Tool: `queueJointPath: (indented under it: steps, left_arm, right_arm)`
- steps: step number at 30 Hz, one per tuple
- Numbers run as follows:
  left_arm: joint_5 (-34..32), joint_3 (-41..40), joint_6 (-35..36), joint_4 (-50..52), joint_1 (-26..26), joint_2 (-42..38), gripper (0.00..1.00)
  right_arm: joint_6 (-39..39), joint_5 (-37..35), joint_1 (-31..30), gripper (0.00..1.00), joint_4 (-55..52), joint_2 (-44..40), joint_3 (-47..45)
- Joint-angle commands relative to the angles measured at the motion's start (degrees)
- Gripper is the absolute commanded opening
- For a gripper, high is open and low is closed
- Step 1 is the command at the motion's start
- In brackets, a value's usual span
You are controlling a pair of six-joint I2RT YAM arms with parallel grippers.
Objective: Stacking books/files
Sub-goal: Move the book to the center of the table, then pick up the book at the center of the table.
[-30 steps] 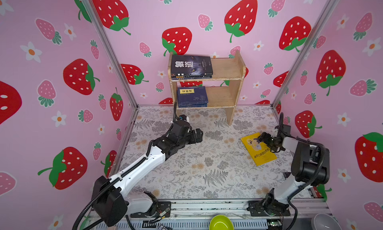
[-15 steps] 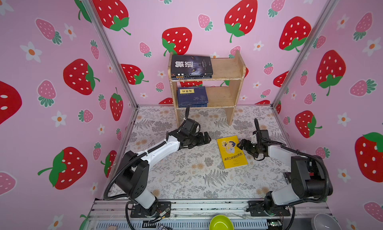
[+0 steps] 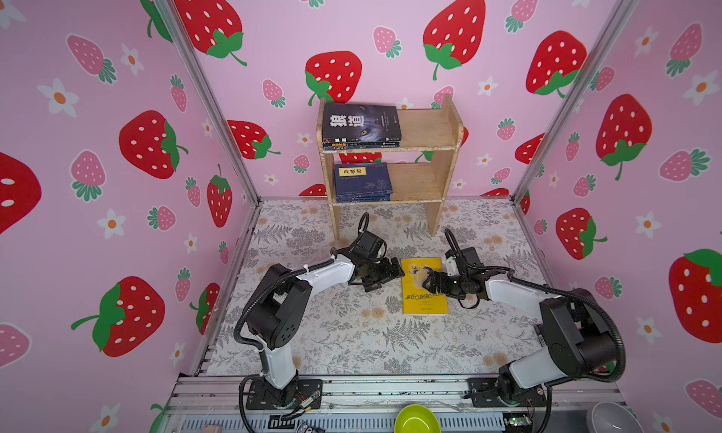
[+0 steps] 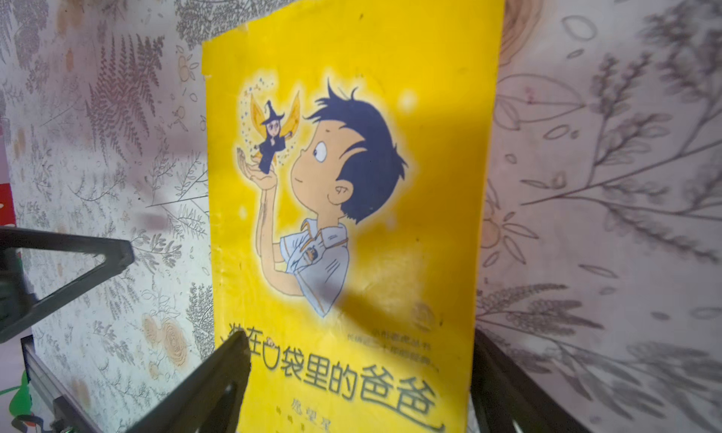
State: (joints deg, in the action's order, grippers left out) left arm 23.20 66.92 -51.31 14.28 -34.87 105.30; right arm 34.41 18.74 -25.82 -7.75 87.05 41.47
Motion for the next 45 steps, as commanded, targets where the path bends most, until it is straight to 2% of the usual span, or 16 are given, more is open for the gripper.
queueJointPath:
  steps: [1,4,7,11,15,20,28,34,38,43,45]
  left_arm:
    - [2.9,0.7,-1.0,-1.6,0.0,1.9,0.97]
    - [5.1,2.9,1.0,-2.4,0.0,4.8,0.95]
    - [6.2,5.0,2.0,-2.6,-0.1,6.8,0.93]
    - [7.0,4.4,1.6,-5.1,-0.1,7.0,0.93]
    - [11.0,4.6,1.8,-7.1,0.9,8.5,0.92]
    - [15.2,3.1,-1.9,-16.3,1.0,8.1,0.88]
    - [16.9,-0.7,-6.9,-31.5,1.4,1.8,0.86]
    - [16.0,-4.8,-15.3,-44.0,1.5,1.3,0.81]
    - [12.9,-3.3,-13.2,-35.2,1.5,1.1,0.69]
    - [9.5,-1.0,-9.3,-23.3,1.6,0.8,0.66]
    - [8.3,-1.3,-8.9,-21.8,1.7,0.5,0.61]
  right_arm:
    - [-0.3,1.2,-0.5,0.87,1.3,0.7,0.7]
    - [0.9,3.3,-0.8,0.87,4.7,3.2,2.7]
    - [1.9,0.1,-1.3,0.85,3.6,6.0,5.3]
    - [4.4,0.1,-1.7,0.82,5.1,7.4,4.2]
    - [5.5,1.5,-2.7,0.79,7.4,8.1,2.6]
    - [5.8,3.8,-4.6,0.77,9.0,10.4,4.0]
    - [7.2,7.5,-5.7,0.74,13.2,15.1,6.7]
    - [7.2,8.5,-5.8,0.73,13.6,17.9,8.9]
    - [7.4,8.3,-5.8,0.73,14.0,18.0,8.6]
    - [7.7,7.9,-5.9,0.73,14.2,17.4,7.8]
    - [7.8,7.7,-5.8,0.73,14.2,17.3,7.6]
